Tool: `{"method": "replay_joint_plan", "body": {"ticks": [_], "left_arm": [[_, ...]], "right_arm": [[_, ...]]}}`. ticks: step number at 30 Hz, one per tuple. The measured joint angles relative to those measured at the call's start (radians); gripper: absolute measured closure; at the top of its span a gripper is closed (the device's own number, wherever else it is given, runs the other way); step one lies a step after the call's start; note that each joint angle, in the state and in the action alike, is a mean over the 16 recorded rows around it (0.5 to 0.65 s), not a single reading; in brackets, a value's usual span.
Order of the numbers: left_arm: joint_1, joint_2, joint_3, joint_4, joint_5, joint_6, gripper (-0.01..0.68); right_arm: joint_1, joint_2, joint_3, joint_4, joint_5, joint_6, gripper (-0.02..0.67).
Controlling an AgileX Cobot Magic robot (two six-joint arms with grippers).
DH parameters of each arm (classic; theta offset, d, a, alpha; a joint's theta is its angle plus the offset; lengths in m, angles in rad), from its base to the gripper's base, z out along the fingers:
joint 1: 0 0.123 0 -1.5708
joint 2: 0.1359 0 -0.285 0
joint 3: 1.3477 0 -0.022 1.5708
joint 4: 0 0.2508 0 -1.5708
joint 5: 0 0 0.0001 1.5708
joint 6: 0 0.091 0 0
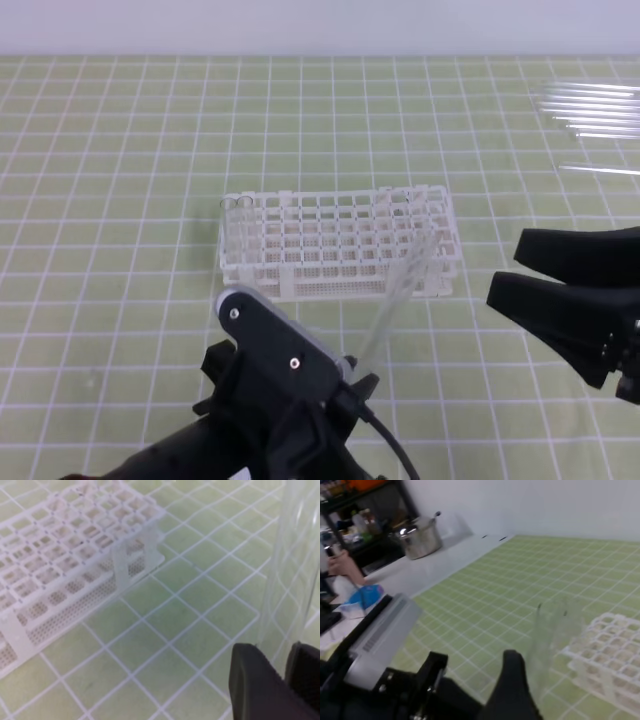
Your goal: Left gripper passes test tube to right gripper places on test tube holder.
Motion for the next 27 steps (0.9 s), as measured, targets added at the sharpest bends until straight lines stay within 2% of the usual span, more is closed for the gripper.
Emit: {"method": "replay_joint_plan", "body": {"ticks": [10,27], "left_arm": [[-0.001,0.000,-0.023,-0.001,-0.003,-0.001,0.559],[-0.003,-0.002,-0.024,0.015,0.032,-0.044,0.576]], "right_arm": [[0.004,0.068,-0.046,0.000,0.066,-0.003,0.145],[0.069,0.199,-0.166,0.000,0.068,-0.003,0.145]]}}
